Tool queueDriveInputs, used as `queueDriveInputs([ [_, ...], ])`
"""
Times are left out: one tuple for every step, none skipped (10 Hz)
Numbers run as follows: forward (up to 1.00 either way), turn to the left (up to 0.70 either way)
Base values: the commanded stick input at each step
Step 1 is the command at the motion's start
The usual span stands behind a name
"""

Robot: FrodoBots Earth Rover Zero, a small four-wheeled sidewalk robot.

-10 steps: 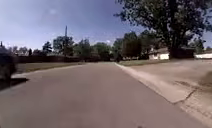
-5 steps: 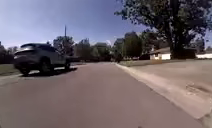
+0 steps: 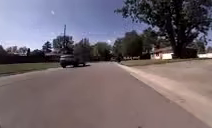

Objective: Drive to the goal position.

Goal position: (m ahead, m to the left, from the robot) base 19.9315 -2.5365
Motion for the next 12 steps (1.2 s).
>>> queueDriveInputs([
  [0.85,0.00],
  [0.85,0.00],
  [0.85,0.00],
  [0.78,0.00],
  [0.70,0.00],
  [0.70,0.00],
  [0.70,0.00],
  [0.70,0.00],
  [0.70,0.00],
  [0.70,0.00],
  [0.70,0.00],
  [0.70,0.00],
])
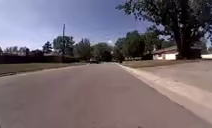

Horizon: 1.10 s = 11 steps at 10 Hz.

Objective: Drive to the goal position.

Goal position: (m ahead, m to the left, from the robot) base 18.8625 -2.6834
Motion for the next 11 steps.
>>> queueDriveInputs([
  [0.70,0.00],
  [0.70,0.00],
  [0.70,0.00],
  [0.70,0.00],
  [0.70,0.00],
  [0.70,0.00],
  [0.70,0.00],
  [0.70,0.00],
  [0.70,0.00],
  [0.70,0.00],
  [0.70,0.00],
])
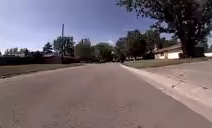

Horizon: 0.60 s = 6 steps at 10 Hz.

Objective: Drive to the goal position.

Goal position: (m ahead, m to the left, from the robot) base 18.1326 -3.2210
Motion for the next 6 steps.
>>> queueDriveInputs([
  [0.70,0.00],
  [0.70,0.00],
  [0.70,0.00],
  [0.70,0.00],
  [0.70,0.00],
  [0.70,0.00],
])
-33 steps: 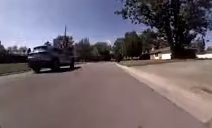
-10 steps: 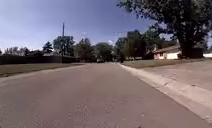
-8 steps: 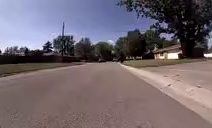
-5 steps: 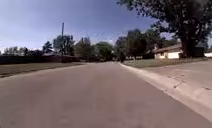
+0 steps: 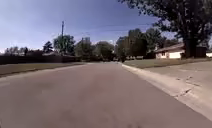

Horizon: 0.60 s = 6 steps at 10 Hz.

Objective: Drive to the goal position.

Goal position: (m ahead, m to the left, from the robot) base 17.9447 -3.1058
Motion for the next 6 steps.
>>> queueDriveInputs([
  [0.70,0.00],
  [0.70,0.00],
  [0.70,0.00],
  [0.70,0.00],
  [0.70,0.00],
  [0.70,0.00],
])
